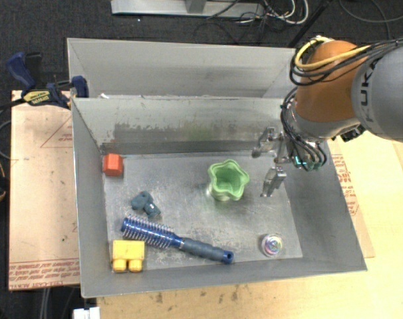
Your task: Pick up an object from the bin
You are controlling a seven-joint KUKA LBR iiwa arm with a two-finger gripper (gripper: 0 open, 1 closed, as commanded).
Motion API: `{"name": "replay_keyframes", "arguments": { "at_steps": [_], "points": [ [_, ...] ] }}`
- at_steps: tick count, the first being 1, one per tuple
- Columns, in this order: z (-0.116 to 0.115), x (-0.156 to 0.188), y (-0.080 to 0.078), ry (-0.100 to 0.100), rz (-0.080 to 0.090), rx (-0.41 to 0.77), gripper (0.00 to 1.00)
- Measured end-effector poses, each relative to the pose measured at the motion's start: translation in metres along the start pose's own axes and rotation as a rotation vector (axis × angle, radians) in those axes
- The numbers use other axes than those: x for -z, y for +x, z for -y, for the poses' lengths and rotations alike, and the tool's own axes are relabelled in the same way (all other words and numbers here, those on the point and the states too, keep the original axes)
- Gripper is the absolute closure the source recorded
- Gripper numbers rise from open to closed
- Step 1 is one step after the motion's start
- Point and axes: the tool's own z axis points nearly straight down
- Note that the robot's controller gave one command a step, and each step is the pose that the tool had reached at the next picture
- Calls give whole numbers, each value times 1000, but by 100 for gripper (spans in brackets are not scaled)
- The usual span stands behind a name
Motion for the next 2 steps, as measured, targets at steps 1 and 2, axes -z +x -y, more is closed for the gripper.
{"name": "replay_keyframes", "arguments": {
  "at_steps": [1,2],
  "points": [
    [-57,-69,-4,0,11,38,0],
    [-103,-64,14,-2,6,-74,0]
  ]
}}
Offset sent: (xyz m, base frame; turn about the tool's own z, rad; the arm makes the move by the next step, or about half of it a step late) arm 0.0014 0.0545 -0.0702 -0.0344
